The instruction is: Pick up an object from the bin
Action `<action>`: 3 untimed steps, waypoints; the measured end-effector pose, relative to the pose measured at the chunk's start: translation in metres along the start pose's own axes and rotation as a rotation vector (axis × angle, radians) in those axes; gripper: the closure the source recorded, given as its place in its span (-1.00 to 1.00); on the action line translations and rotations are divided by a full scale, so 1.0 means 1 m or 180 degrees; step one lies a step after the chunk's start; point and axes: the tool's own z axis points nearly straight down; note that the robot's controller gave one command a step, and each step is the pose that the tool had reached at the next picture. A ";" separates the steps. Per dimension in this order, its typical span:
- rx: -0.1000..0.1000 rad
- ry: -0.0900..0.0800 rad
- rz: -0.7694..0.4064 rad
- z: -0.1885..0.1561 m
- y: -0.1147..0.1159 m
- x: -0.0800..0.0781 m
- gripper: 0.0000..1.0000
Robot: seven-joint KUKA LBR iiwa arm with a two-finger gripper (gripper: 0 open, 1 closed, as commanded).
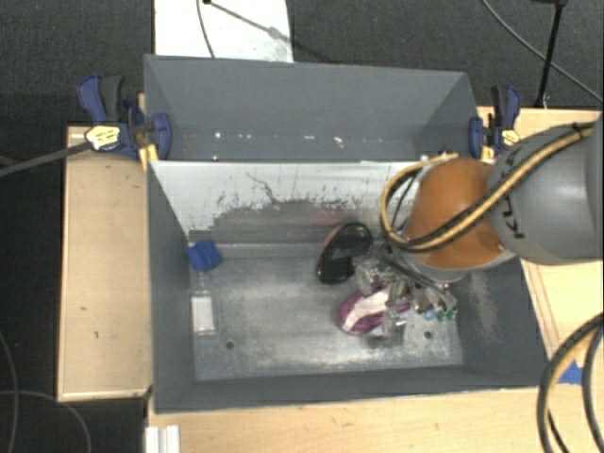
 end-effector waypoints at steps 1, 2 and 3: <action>0.0002 0.0001 -0.0050 -0.032 -0.021 0.020 -1.00; -0.0001 -0.0008 0.0324 -0.031 -0.026 0.009 -1.00; -0.0002 -0.0026 -0.0078 -0.004 -0.032 0.007 -1.00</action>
Offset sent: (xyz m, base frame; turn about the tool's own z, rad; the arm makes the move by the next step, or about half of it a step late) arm -0.0149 -0.0237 0.0303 -0.0206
